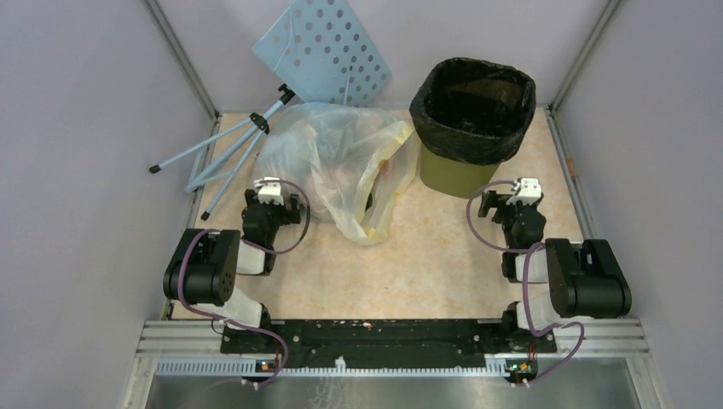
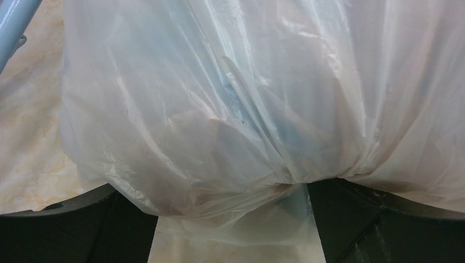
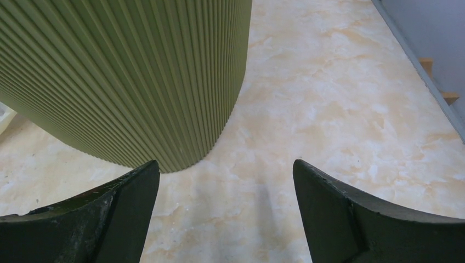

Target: Put the trash bags into the trash bin

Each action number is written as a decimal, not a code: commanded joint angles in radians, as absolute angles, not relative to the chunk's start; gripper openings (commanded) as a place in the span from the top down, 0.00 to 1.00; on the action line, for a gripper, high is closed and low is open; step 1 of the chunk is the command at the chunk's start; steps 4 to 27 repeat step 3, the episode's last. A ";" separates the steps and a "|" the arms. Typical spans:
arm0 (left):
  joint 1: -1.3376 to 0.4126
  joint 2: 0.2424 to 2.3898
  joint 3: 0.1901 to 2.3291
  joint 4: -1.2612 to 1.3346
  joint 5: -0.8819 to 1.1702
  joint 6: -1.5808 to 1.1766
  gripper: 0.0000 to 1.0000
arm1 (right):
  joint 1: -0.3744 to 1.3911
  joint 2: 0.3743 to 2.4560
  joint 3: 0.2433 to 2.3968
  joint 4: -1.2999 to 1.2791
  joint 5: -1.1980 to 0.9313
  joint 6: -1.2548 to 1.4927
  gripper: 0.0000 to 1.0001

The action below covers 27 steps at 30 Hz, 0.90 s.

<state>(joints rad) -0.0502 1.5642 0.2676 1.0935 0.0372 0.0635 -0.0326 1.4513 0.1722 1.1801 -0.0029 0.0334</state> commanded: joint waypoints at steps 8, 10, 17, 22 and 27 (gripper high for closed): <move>-0.046 1.561 0.295 1.119 0.056 0.077 0.01 | -0.026 1.457 0.190 1.207 -0.022 0.023 0.10; -0.046 1.561 0.295 1.119 0.056 0.077 0.01 | -0.026 1.457 0.190 1.207 -0.022 0.023 0.10; -0.046 1.561 0.295 1.119 0.056 0.077 0.01 | -0.026 1.457 0.190 1.207 -0.022 0.023 0.10; -0.046 1.561 0.295 1.119 0.056 0.077 0.01 | -0.026 1.457 0.190 1.207 -0.022 0.023 0.10; -0.046 1.561 0.295 1.119 0.056 0.077 0.01 | -0.026 1.457 0.190 1.207 -0.022 0.023 0.10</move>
